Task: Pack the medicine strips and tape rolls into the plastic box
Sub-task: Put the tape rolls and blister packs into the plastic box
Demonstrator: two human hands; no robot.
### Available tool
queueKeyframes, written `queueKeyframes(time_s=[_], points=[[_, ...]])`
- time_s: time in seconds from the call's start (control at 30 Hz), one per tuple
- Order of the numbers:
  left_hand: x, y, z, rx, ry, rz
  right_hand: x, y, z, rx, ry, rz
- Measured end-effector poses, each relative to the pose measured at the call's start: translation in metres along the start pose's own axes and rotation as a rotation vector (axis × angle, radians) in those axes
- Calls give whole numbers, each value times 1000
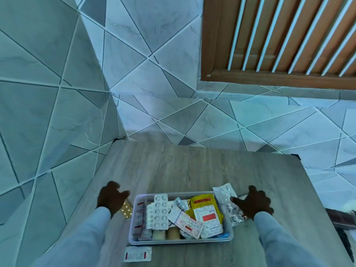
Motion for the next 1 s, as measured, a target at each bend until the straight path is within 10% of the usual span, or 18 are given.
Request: queueKeyframes(time_s=[0.13, 1.0], points=[[-30, -43, 12, 260, -204, -62, -22, 8, 11, -130, -34, 35], [-61, -31, 48, 184, -139, 53, 14, -45, 55, 66, 68, 222]])
Point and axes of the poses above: each hand's wrist, its own z-axis towards the middle knuckle, its own x-axis out of the back of the hand, y = z × x, the point moved 9 cm from there along z, towards the middle knuckle, and after that the axes turned 3 degrees about z, right-handed, at the moved point
